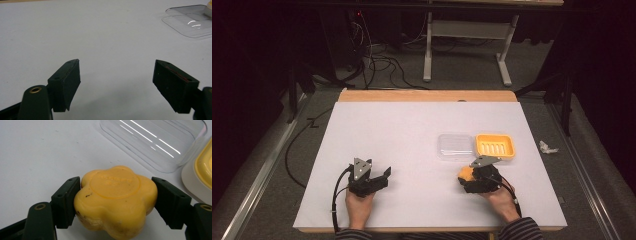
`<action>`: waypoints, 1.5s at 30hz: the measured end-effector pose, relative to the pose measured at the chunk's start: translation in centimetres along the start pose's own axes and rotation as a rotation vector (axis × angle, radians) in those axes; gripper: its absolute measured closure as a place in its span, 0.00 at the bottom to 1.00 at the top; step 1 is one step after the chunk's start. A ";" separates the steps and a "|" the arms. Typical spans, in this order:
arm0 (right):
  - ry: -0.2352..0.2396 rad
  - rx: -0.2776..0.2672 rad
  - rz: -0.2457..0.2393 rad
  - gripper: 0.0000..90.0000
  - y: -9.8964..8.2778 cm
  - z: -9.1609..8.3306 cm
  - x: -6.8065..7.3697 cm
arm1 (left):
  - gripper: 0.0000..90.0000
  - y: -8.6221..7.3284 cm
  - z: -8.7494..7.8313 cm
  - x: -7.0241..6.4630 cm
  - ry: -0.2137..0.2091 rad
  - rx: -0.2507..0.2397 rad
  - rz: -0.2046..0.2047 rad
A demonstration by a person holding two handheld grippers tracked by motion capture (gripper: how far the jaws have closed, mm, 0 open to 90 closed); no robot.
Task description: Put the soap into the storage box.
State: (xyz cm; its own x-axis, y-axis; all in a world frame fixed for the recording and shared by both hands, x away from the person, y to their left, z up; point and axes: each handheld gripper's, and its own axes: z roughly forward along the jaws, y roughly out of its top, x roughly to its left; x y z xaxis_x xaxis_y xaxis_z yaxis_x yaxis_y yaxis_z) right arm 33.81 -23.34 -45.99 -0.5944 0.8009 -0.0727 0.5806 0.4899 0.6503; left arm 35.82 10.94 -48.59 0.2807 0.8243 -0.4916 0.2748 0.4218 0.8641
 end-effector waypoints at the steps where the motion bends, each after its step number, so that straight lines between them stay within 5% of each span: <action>1: 0.000 0.000 -0.004 0.31 0.0 -0.1 -0.1 | 0.25 0.0 0.0 0.0 0.000 0.000 0.000; 19: 0.002 -0.033 -0.006 0.31 -0.1 -1.7 -0.7 | 0.25 0.0 0.0 0.0 0.002 0.004 0.003; 45: -0.045 -0.091 0.023 0.31 0.2 -5.2 -3.3 | 0.25 0.0 0.0 0.0 0.001 0.003 0.001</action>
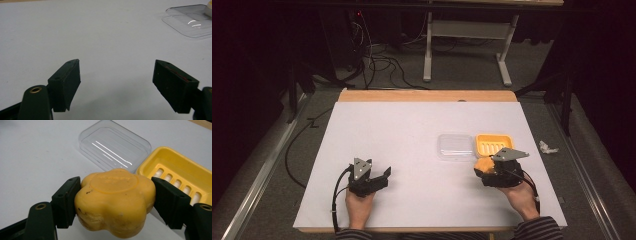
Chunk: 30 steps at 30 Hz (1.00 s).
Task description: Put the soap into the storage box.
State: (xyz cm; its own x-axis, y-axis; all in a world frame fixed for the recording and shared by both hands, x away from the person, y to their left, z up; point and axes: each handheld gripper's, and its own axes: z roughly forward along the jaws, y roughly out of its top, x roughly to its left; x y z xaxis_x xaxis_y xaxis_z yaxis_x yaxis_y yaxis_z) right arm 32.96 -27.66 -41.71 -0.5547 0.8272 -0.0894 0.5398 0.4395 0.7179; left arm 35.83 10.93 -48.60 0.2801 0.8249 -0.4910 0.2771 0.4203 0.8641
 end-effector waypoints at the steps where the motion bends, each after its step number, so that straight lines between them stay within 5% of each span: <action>1: -0.004 0.000 0.005 0.31 0.0 -0.1 -0.1 | 0.25 0.0 0.0 0.0 0.000 -0.001 0.000; 30: -0.088 -0.032 0.119 0.31 0.8 -1.3 -5.3 | 0.25 0.0 0.0 0.0 0.001 0.000 0.003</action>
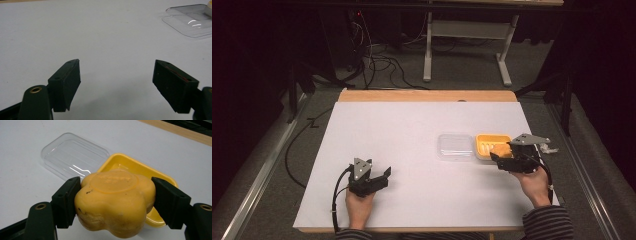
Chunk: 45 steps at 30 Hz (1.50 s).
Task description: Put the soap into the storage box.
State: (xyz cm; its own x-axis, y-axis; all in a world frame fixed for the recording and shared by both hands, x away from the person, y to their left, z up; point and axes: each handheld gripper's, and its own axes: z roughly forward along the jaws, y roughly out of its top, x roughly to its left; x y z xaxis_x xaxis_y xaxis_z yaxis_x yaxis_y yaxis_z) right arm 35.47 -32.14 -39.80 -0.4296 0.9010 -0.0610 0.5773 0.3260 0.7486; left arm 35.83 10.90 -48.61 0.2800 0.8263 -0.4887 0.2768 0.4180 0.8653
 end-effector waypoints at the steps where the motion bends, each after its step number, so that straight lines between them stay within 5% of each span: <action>1: -0.003 -0.003 0.000 0.31 0.0 0.1 -0.2 | 0.25 0.0 0.0 0.0 0.000 0.000 0.000; 23: -0.020 0.023 0.099 0.31 0.5 3.0 -2.7 | 0.26 0.0 0.0 0.0 -0.002 0.001 0.000; 45: -0.019 0.042 0.132 0.31 0.7 5.6 -3.1 | 0.26 0.0 0.0 0.0 0.000 0.001 0.004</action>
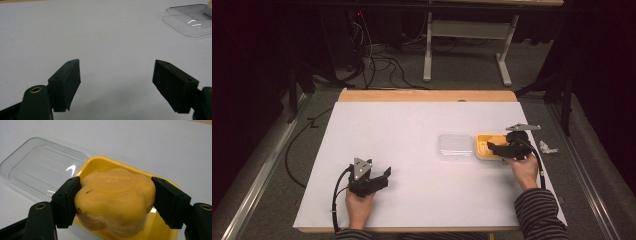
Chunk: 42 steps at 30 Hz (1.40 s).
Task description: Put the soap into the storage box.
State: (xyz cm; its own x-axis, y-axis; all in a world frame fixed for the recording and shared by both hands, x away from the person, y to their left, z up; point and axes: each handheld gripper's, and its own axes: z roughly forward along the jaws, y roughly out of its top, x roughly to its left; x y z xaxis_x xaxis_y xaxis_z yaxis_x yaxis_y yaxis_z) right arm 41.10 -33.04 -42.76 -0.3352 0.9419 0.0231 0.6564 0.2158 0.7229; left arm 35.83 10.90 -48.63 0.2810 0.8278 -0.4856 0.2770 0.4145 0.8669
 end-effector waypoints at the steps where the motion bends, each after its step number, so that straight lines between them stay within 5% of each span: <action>1: 0.002 0.000 0.002 0.31 0.0 0.2 0.1 | 0.26 0.0 0.0 0.0 0.000 0.000 0.000; 26: -0.012 0.047 0.037 0.30 -0.6 2.6 -0.9 | 0.26 0.0 0.0 0.0 -0.002 0.002 -0.001; 42: -0.002 0.045 0.048 0.29 -0.6 2.2 -1.5 | 0.26 0.0 0.0 0.0 -0.002 0.002 -0.005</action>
State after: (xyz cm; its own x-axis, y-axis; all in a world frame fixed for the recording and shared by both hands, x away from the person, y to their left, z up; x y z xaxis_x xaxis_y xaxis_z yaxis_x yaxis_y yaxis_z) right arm 42.69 -34.01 -44.69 -0.3008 0.9520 0.0559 0.7014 0.1812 0.6894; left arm 35.86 10.88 -48.63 0.2818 0.8250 -0.4898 0.2800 0.4176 0.8644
